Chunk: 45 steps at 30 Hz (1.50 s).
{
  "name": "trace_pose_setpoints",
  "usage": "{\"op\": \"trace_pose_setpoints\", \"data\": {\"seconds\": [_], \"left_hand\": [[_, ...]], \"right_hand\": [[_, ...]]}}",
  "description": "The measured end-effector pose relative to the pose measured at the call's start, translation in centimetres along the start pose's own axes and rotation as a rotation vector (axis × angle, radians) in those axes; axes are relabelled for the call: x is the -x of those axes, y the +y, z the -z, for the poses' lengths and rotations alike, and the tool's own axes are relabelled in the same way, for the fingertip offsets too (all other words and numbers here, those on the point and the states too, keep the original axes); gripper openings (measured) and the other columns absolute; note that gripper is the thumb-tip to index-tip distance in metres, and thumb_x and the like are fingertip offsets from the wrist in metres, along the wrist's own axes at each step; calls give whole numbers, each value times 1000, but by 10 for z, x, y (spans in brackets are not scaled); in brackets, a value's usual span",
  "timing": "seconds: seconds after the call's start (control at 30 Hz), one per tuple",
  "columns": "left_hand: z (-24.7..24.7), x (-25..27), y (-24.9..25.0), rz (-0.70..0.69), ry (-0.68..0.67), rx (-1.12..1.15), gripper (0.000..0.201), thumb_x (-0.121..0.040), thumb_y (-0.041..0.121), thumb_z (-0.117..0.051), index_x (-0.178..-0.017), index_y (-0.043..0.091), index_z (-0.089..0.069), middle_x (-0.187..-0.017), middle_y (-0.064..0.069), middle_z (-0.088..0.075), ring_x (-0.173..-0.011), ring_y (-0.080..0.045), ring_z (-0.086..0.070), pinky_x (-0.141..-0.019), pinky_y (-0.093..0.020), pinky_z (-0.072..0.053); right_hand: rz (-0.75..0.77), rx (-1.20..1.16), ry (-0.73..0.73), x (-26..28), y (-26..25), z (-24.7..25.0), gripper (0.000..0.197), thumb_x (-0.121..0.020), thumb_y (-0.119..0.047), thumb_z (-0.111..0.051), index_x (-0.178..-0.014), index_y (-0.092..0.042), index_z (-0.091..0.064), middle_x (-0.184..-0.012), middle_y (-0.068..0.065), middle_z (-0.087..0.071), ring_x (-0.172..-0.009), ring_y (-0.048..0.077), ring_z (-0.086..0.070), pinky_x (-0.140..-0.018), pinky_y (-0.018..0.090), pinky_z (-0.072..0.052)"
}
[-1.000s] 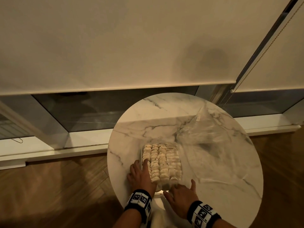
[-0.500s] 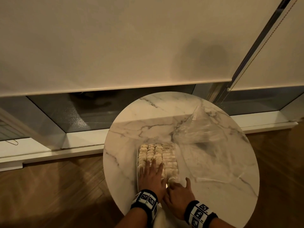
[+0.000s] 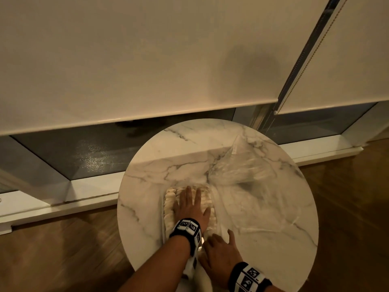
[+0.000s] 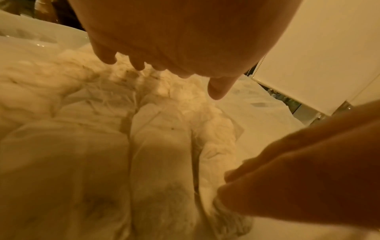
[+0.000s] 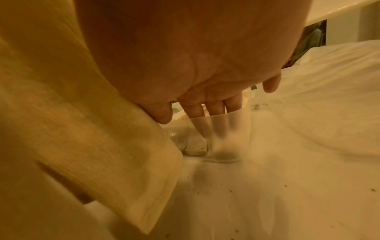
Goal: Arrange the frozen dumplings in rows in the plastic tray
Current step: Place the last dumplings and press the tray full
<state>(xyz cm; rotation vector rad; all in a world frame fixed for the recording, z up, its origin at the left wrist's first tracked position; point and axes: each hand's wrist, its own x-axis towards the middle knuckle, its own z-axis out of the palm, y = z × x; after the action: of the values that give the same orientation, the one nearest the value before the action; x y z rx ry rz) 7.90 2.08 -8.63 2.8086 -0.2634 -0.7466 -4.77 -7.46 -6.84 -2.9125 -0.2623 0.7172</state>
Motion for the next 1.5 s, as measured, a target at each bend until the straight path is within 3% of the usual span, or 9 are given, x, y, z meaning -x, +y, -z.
{"op": "trace_pose_setpoints", "data": {"seconds": [0.13,0.2,0.33,0.43,0.5,0.6,0.87,1.3,1.5], "left_hand": [[-2,-5,4,58,-81,-5,77,-95,66,-21,-154,35,18,-161,0,28,-150,-26,19,-119,-57,6],[-1,-4,6,65,-87,3,76,-96,65,-21,-154,34,18,-162,0,27,-150,-26,19,-119,-57,6],[13,1,7,79,-6,49,79,-94,65,-29,-155,36,14,-163,-3,24,-151,-29,17,-120,-55,3],[27,-1,0,125,35,76,85,-90,66,-40,-155,40,9,-163,-6,22,-150,-33,15,-120,-58,0],[33,-6,-5,140,20,68,87,-86,70,-44,-153,45,5,-164,-5,21,-150,-35,14,-117,-62,-2],[30,-11,-8,135,-59,57,96,-82,74,-51,-152,49,10,-160,-3,31,-148,-38,20,-114,-67,-5],[7,-9,-7,139,-107,20,106,-78,75,-52,-146,51,25,-145,-1,55,-140,-42,37,-111,-72,0],[3,-5,25,-38,-51,-168,91,-90,64,-41,-153,36,18,-162,-1,26,-150,-33,18,-116,-64,5],[-4,-8,14,3,-150,-118,93,-88,65,-42,-152,40,21,-161,3,30,-149,-31,22,-116,-64,1]], "right_hand": [[-33,38,-15,4,3,-3,44,-84,-57,-44,-95,-27,-73,-96,-4,-72,-96,16,-69,-96,67,-27],[-18,34,14,6,6,-6,41,-82,-57,-47,-95,-28,-72,-97,-5,-71,-97,15,-69,-92,67,-41],[67,11,-30,8,11,5,55,-94,-46,-31,-138,-18,-49,-143,10,-48,-139,27,-38,-112,66,-12],[88,55,-60,2,15,2,49,-98,-32,-30,-142,-18,-45,-145,15,-45,-141,31,-32,-116,59,-11],[115,80,-39,-1,16,0,47,-94,-28,-30,-134,-22,-54,-134,15,-56,-132,33,-46,-112,57,-29],[56,45,-128,-5,17,-3,36,-80,-34,-41,-97,-34,-73,-89,-2,-70,-87,19,-68,-79,34,-58],[140,99,-10,-7,21,-11,30,-76,-39,-45,-86,-36,-73,-75,-9,-67,-74,12,-66,-70,27,-58],[151,114,94,3,19,-3,20,-66,-48,-66,-82,-36,-71,-73,-16,-67,-74,7,-65,-68,29,-60],[174,135,96,5,23,-8,42,-89,-30,-46,-126,-17,-62,-122,13,-66,-122,32,-57,-106,58,-41]]}}
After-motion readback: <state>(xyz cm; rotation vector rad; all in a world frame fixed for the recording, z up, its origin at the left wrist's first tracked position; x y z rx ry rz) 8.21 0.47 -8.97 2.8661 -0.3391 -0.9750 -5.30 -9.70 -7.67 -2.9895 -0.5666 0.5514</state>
